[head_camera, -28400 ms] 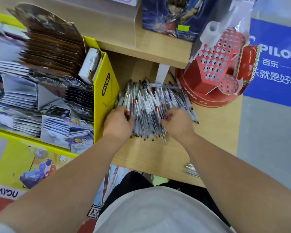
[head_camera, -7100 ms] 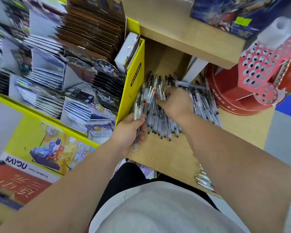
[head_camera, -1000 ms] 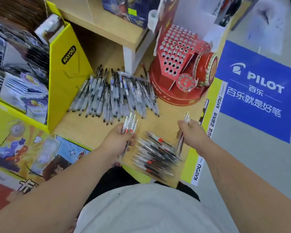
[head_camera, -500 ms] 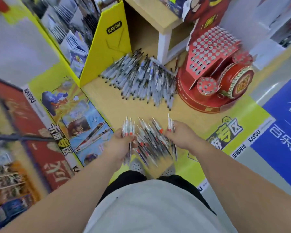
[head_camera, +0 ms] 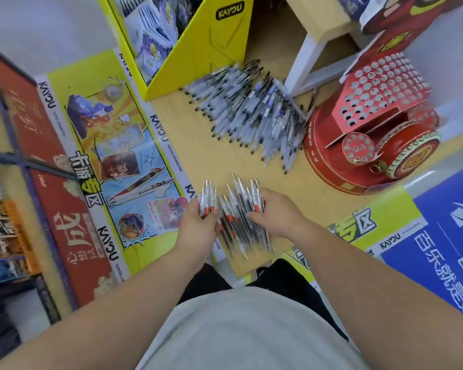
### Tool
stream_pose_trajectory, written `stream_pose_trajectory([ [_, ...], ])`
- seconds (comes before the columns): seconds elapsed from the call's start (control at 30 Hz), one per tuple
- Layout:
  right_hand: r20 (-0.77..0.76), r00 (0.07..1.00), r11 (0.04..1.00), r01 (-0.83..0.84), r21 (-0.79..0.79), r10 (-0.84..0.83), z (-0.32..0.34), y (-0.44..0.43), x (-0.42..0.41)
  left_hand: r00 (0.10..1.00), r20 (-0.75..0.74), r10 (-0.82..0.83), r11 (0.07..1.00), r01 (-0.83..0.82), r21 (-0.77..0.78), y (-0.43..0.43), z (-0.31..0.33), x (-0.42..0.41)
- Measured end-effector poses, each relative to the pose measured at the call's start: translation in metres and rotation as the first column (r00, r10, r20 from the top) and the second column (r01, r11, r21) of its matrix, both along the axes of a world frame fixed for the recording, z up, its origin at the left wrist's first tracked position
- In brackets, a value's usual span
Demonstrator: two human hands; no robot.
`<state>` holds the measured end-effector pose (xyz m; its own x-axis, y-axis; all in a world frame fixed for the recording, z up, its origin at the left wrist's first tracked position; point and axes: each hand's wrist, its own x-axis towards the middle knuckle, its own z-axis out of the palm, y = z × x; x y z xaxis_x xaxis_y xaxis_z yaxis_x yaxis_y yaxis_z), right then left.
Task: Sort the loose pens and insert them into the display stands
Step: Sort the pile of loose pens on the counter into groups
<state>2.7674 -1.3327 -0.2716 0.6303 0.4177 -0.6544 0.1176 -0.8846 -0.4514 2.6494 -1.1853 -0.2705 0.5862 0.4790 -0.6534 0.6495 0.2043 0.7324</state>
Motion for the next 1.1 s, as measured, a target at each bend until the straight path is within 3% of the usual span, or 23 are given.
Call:
stream_pose_trajectory([
  [0.2, 0.071, 0.994, 0.992, -0.090, 0.085, 0.084, -0.010, -0.004, 0.014, 0.990, -0.005, 0.143, 0.988, -0.142, 0.056, -0.022, -0.009, -0.002],
  [0.47, 0.000, 0.999, 0.968, 0.053, 0.245, -0.054, -0.023, -0.024, 0.021, 0.973, -0.013, 0.232, 0.966, -0.229, 0.117, -0.035, -0.020, -0.007],
  [0.63, 0.178, 0.977, 0.981, 0.085, 0.173, -0.116, -0.032, -0.044, 0.028, 0.973, -0.021, 0.230, 0.969, -0.226, 0.101, -0.035, -0.025, -0.008],
  [1.1, 0.176, 0.984, 0.980, -0.003, 0.197, -0.032, -0.035, -0.040, 0.030, 0.992, -0.034, 0.120, 0.993, -0.120, 0.012, -0.033, -0.026, 0.001],
])
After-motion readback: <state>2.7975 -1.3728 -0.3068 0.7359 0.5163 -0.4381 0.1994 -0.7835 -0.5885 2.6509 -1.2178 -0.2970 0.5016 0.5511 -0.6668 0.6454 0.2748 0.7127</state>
